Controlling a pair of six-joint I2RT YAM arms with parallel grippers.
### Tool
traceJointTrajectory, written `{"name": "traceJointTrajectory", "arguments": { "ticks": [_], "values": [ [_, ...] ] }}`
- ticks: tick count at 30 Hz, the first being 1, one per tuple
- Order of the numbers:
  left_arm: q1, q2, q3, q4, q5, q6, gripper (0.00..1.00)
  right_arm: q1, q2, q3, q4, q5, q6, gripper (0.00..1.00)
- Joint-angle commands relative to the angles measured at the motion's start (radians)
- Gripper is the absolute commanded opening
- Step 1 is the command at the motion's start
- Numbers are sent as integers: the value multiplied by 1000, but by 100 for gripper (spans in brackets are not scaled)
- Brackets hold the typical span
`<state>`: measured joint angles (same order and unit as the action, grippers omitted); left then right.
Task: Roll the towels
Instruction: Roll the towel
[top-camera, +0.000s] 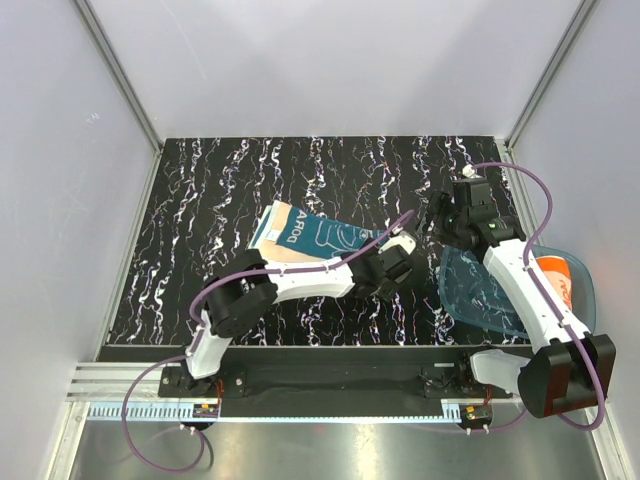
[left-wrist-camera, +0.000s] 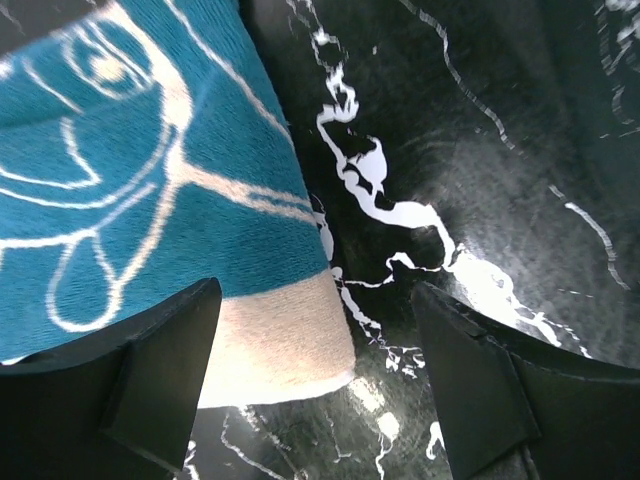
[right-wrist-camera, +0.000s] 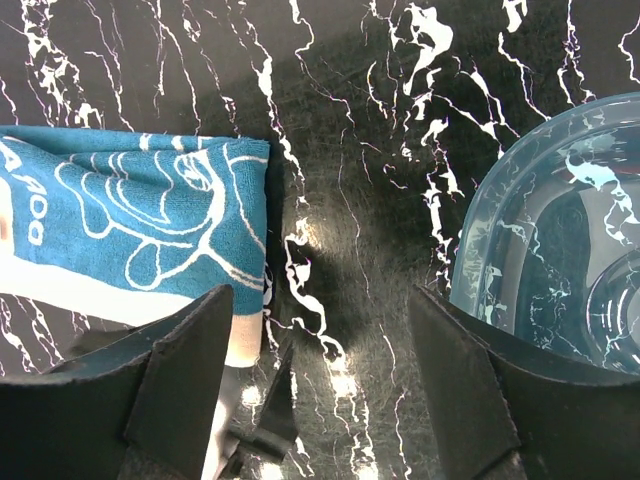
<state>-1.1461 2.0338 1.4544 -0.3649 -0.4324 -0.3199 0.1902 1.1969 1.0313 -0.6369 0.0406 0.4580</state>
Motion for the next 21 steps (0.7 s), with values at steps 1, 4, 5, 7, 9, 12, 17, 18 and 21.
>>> {"name": "traceJointTrajectory", "arguments": {
  "ticks": [1,4,5,7,9,12,17,18,21],
  "values": [
    [0,34,18,15,-19,-37,82,-3,-14,6,8,-2,7,77],
    [-1,49,14,14,-9,-62,73,-3,-11,9,5,2,-1,76],
    [-1,55,14,4,-9,-71,71,-3,-10,9,6,2,1,76],
    [5,58,5,-3,-15,-108,63,-5,-10,7,6,2,-1,75],
    [9,52,-28,14,-3,-133,51,-3,-10,4,6,-1,-1,75],
    [13,31,-71,60,32,-140,34,-3,-11,0,9,-7,-1,74],
    [17,-10,-98,81,81,-145,0,-5,-13,-8,20,-37,-5,73],
    [25,-21,-101,86,113,-148,0,-3,-11,-10,32,-86,-5,72],
    [51,-84,-118,119,220,-171,0,-5,-8,-22,75,-204,-9,72]
  ]
}}
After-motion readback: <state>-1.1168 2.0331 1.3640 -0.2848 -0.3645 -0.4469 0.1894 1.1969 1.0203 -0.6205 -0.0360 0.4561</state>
